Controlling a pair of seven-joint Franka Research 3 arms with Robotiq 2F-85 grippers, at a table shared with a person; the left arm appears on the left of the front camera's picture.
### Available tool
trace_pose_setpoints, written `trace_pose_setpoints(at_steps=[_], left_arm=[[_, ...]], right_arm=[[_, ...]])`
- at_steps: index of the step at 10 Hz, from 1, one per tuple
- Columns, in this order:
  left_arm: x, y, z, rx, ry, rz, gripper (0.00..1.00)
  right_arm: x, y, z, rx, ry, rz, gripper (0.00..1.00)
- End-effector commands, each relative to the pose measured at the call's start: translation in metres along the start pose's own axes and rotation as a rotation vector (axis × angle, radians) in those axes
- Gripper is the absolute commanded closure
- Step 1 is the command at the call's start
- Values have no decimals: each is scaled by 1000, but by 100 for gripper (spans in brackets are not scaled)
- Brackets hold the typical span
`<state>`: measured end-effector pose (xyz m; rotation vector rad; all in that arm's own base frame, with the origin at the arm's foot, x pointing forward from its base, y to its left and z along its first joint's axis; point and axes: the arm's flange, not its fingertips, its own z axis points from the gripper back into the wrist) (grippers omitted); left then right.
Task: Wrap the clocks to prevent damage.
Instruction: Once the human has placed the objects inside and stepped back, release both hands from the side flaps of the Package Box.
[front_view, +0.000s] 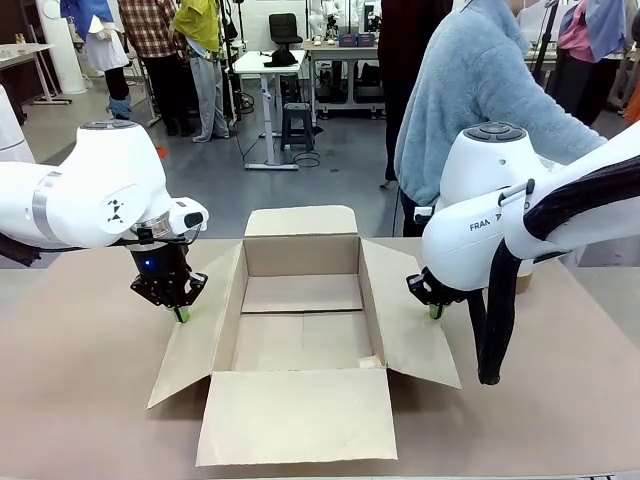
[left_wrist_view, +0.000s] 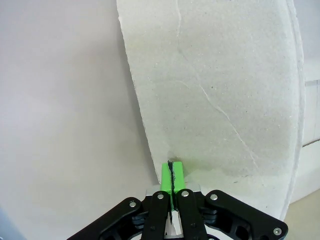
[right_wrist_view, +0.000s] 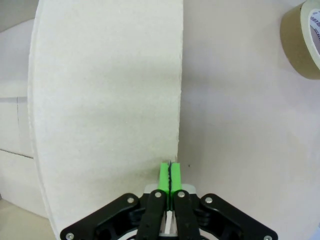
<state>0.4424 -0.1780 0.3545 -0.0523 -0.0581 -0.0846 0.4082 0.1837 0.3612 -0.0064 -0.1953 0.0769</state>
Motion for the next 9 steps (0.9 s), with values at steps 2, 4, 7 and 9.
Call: trace_pose_setpoints(at_steps=[2,4,7,9], left_arm=[[-1,1,1,1,-2,2,100],[-1,1,1,1,-2,2,100],[-1,1,1,1,-2,2,100],[-1,1,1,1,-2,2,100]], right_arm=[[0,0,1,-7,-5,-9,99],[0,0,1,-7,-5,-9,99],[0,0,1,-7,-5,-9,99],[0,0,1,-7,-5,-9,99]])
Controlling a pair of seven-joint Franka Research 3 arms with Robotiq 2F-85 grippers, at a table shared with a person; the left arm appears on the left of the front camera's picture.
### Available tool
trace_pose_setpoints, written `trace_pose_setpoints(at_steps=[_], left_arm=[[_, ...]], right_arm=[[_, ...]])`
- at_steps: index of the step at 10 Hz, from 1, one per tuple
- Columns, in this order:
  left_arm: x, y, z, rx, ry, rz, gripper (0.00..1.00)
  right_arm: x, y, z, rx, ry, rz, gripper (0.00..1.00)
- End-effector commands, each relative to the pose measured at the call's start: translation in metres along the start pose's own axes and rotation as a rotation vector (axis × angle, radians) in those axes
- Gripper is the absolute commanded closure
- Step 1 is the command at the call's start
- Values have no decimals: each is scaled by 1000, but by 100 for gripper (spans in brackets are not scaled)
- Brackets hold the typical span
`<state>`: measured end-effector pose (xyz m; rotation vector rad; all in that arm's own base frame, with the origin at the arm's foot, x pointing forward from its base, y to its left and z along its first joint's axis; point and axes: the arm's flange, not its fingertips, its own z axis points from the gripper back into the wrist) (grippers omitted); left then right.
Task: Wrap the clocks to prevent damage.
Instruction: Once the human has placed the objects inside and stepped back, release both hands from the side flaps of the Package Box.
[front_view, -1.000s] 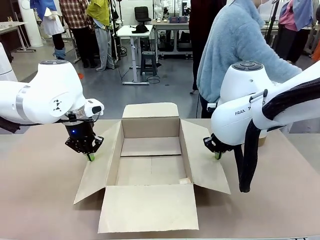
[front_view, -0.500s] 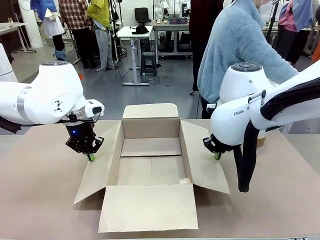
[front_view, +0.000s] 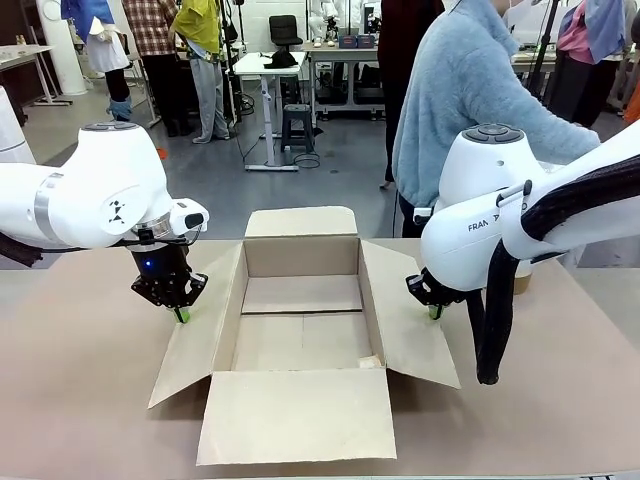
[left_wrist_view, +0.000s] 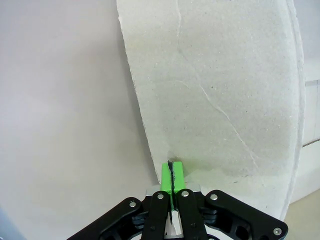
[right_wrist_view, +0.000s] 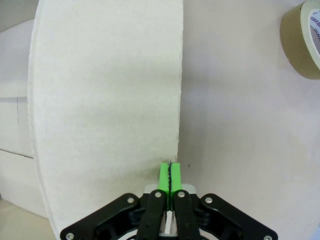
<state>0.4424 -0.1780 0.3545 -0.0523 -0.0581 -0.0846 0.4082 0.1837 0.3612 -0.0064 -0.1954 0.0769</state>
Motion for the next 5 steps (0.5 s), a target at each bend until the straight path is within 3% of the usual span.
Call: trace_pose_setpoints(at_steps=[1,5], left_arm=[[-1,1,1,1,-2,2,100],[-1,1,1,1,-2,2,100]], right_arm=[[0,0,1,-7,-5,-9,99],[0,0,1,-7,-5,-9,99]])
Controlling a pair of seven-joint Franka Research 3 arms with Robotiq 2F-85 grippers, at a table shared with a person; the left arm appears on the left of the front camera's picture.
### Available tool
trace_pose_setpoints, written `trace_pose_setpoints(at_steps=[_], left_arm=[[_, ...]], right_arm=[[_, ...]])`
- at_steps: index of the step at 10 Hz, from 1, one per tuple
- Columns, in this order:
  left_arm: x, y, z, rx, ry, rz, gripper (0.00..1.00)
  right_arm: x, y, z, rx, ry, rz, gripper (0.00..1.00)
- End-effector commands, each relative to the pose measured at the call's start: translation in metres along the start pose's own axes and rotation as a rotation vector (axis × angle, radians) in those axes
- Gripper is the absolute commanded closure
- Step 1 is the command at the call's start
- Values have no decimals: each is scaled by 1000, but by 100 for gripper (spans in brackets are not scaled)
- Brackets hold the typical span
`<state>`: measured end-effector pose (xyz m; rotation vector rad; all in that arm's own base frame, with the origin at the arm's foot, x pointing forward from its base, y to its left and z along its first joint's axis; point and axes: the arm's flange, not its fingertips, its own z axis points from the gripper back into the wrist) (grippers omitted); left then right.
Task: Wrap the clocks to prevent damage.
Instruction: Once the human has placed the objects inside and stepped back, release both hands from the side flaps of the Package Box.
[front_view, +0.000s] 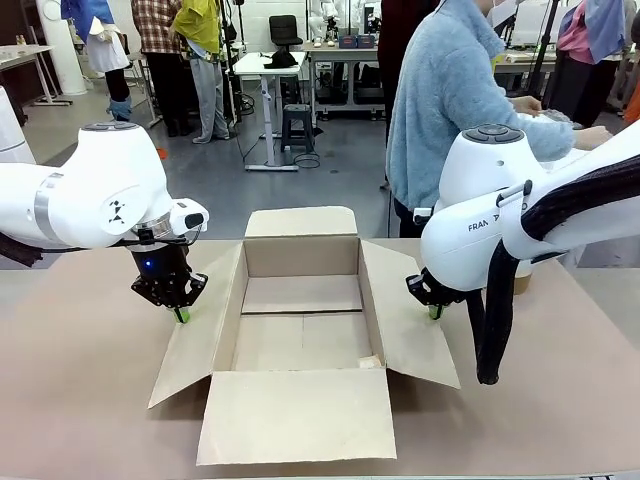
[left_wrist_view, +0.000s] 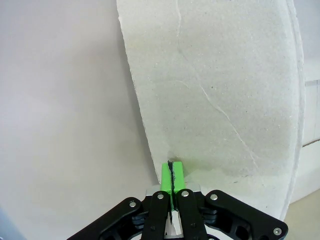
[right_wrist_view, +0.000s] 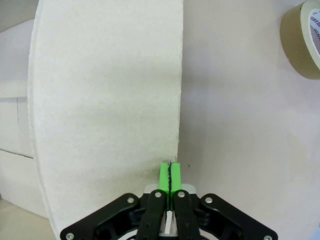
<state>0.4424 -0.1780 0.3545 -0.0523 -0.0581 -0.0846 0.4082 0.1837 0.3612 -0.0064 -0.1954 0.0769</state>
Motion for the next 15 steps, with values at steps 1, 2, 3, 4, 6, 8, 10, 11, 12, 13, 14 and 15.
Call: trace_pose_setpoints(at_steps=[1,2,3,4,6,8,10,11,12,13,14,15], left_arm=[[-1,1,1,1,-2,2,100],[-1,1,1,1,-2,2,100],[-1,1,1,1,-2,2,100],[-1,1,1,1,-2,2,100],[-1,1,1,1,-2,2,100],[-1,1,1,1,-2,2,100],[-1,1,1,1,-2,2,100],[-1,1,1,1,-2,2,100],[-1,1,1,1,-2,2,100],[-1,1,1,1,-2,2,100],[-1,1,1,1,-2,2,100],[-1,1,1,1,-2,2,100]], right_arm=[[0,0,1,-7,-5,-9,99],[0,0,1,-7,-5,-9,99],[0,0,1,-7,-5,-9,99],[0,0,1,-7,-5,-9,99],[0,0,1,-7,-5,-9,99],[0,0,1,-7,-5,-9,99],[0,0,1,-7,-5,-9,99],[0,0,1,-7,-5,-9,99],[0,0,1,-7,-5,-9,99],[0,0,1,-7,-5,-9,99],[0,0,1,-7,-5,-9,99],[0,0,1,-7,-5,-9,99]])
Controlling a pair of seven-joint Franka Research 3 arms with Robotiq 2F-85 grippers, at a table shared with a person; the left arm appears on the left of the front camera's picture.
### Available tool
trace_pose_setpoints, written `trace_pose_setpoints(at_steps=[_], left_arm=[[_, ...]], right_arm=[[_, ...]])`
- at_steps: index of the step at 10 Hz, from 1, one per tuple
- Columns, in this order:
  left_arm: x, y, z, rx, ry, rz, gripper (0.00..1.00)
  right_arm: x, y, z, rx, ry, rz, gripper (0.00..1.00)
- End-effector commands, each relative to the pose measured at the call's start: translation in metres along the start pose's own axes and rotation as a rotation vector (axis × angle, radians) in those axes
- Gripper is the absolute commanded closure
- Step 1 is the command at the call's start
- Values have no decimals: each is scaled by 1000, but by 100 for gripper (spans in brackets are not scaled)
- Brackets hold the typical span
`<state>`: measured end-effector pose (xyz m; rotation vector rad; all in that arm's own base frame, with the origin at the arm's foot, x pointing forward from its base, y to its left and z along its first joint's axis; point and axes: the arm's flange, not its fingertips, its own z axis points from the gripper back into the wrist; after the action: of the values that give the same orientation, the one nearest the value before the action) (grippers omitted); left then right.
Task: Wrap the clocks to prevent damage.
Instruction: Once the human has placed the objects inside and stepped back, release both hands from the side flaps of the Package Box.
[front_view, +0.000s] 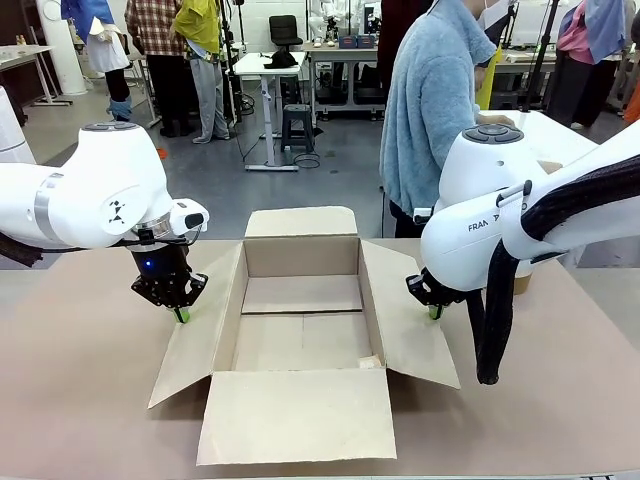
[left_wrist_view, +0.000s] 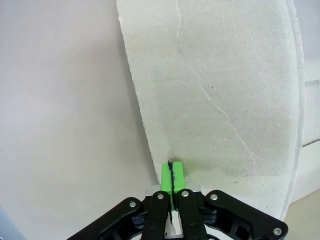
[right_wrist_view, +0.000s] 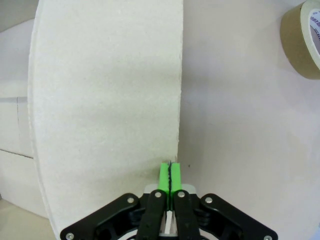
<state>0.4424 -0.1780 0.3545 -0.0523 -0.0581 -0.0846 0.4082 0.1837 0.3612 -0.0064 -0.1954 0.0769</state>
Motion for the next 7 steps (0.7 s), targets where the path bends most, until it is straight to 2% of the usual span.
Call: trace_pose_setpoints(at_steps=[1,7], left_arm=[[-1,1,1,1,-2,2,100],[-1,1,1,1,-2,2,100]], right_arm=[[0,0,1,-7,-5,-9,99],[0,0,1,-7,-5,-9,99]])
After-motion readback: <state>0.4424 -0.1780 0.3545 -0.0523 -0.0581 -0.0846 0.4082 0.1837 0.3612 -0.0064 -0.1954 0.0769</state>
